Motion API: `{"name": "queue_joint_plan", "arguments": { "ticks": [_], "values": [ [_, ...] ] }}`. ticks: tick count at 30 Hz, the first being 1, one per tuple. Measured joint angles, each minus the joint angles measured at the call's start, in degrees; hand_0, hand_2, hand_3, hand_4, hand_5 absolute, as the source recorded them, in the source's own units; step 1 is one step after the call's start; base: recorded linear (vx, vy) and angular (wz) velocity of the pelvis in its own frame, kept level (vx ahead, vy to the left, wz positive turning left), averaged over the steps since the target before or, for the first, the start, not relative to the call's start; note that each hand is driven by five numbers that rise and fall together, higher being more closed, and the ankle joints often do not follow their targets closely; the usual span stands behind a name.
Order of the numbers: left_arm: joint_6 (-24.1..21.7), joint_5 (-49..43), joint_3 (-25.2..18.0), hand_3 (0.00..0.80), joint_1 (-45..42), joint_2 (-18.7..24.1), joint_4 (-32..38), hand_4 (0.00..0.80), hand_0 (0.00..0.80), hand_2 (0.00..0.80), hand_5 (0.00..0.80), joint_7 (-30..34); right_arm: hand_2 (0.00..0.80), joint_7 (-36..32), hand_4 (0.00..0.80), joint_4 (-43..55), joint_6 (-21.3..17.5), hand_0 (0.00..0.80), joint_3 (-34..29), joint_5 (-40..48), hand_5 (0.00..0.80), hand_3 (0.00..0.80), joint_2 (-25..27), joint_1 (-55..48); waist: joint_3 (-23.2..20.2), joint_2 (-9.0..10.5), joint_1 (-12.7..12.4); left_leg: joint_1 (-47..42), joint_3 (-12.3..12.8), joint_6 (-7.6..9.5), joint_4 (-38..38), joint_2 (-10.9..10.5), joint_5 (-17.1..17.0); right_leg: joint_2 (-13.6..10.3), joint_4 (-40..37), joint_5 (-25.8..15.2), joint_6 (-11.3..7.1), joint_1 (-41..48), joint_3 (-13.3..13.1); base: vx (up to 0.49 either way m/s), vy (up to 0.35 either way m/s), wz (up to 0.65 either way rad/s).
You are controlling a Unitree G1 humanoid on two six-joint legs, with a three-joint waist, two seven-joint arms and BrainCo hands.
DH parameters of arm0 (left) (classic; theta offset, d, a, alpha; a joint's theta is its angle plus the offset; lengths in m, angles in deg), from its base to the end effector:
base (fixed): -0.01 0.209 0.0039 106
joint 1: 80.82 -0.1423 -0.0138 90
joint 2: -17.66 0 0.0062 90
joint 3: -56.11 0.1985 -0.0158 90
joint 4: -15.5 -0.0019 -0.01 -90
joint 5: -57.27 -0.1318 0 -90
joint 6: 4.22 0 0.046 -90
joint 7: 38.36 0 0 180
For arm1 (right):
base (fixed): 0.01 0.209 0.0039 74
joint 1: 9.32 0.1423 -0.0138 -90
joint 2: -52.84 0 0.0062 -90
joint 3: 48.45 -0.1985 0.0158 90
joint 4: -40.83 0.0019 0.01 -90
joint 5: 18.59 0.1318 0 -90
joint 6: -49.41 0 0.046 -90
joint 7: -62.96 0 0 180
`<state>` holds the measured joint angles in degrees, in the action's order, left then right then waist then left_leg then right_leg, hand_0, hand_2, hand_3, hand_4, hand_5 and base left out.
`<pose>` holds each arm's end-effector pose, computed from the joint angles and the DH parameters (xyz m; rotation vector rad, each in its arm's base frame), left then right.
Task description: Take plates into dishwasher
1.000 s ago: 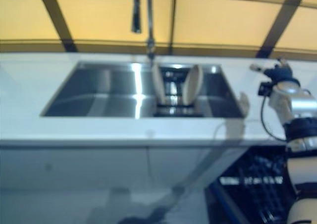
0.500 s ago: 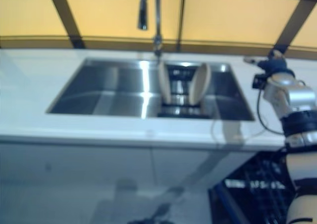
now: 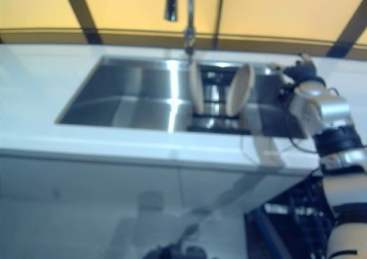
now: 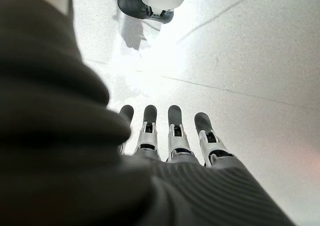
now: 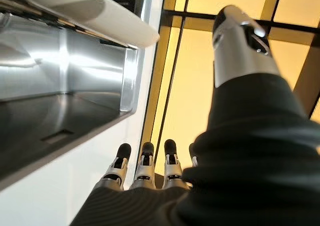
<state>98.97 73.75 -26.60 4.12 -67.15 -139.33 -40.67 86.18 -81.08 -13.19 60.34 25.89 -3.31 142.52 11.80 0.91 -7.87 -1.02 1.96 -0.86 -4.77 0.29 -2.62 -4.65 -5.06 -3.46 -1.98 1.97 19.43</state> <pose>0.0422 0.2707 -0.1133 0.1430 1.4207 0.3307 0.3351 -0.2662 0.2626 -0.1516 -0.0027 -0.4182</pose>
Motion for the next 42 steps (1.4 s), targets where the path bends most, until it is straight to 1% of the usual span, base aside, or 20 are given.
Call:
{"name": "queue_joint_plan", "arguments": {
  "ticks": [3, 7, 14, 21, 38, 42],
  "values": [
    [0.0, 0.0, 0.0, 0.0, 0.0, 0.0, 0.0, 0.0, 0.0, 0.0, 0.0, 0.0, 0.0, 0.7, 0.0, 0.1, 0.0, 0.0, 0.0, 0.0, 0.0, 0.0, 0.0, 0.0, 0.9, -0.01, 0.0, 0.7, -0.6, 0.01, 0.0, -0.1, -0.1, -0.1, -0.1, 0.0, -0.01, -0.4, 0.4, 0.032, 0.002, 0.1],
    [-0.3, 0.0, 0.1, 0.0, -0.1, 0.0, 0.0, 0.0, 0.0, 0.0, 0.0, 0.0, 0.0, 1.1, 0.0, 0.5, 0.0, 0.0, 0.0, 0.0, 0.0, 0.0, 0.0, 0.0, 1.9, -0.14, -1.1, 0.9, -0.8, -0.02, 0.0, -0.1, -0.2, -0.1, 0.0, 0.0, -0.06, -0.4, 0.6, 0.012, 0.002, 0.02],
    [-0.6, 0.0, 0.0, 0.0, 0.0, 0.0, 0.0, 0.0, 0.0, 0.0, 0.0, 0.0, 0.0, 1.1, 0.0, 1.7, -0.1, 0.0, 0.0, -0.1, 0.0, 0.0, -0.3, 0.1, 2.3, -0.34, -1.2, 2.0, -1.9, 0.12, 0.0, -0.5, -0.3, -0.4, 0.1, 0.1, -0.21, -1.1, 1.6, 0.02, 0.014, 0.08],
    [-0.7, 0.0, 0.0, 0.0, 0.0, 0.0, 0.0, 0.0, 0.0, 0.0, 0.0, -0.1, 0.0, 1.1, 0.0, 1.8, -0.1, 0.0, 0.0, -1.1, 0.0, 0.0, -1.7, 0.1, 2.3, -0.35, -1.3, 2.0, -2.0, 0.12, 0.0, -0.5, -0.5, -0.4, 0.1, 0.1, -0.23, -1.0, 1.6, 0.0, 0.0, 0.0],
    [-0.8, 0.0, 0.0, 0.0, -0.1, 0.0, -0.1, 0.0, 0.0, 0.0, 0.0, -0.3, 0.0, 1.1, 0.0, 1.8, 0.0, 0.0, 0.0, -1.1, 0.0, 0.0, -2.1, 0.1, 2.4, -0.37, -1.3, 1.7, -2.1, 0.13, 0.0, -0.5, -0.7, -0.4, 0.0, 0.1, -0.23, -0.6, 1.7, 0.0, 0.0, 0.0],
    [-1.1, 0.0, 0.1, 0.0, -0.1, 0.0, 0.0, 0.0, 0.0, 0.0, 0.0, -0.3, 0.0, 1.1, 0.0, 1.8, 0.0, 0.0, 0.0, -1.1, 0.0, 0.0, -2.1, 0.1, 3.2, -0.37, -1.3, 1.7, -2.2, 0.12, 0.0, -0.5, -0.7, -0.4, 0.0, 0.1, -0.23, -0.6, 1.7, 0.0, 0.0, 0.0]
  ]
}}
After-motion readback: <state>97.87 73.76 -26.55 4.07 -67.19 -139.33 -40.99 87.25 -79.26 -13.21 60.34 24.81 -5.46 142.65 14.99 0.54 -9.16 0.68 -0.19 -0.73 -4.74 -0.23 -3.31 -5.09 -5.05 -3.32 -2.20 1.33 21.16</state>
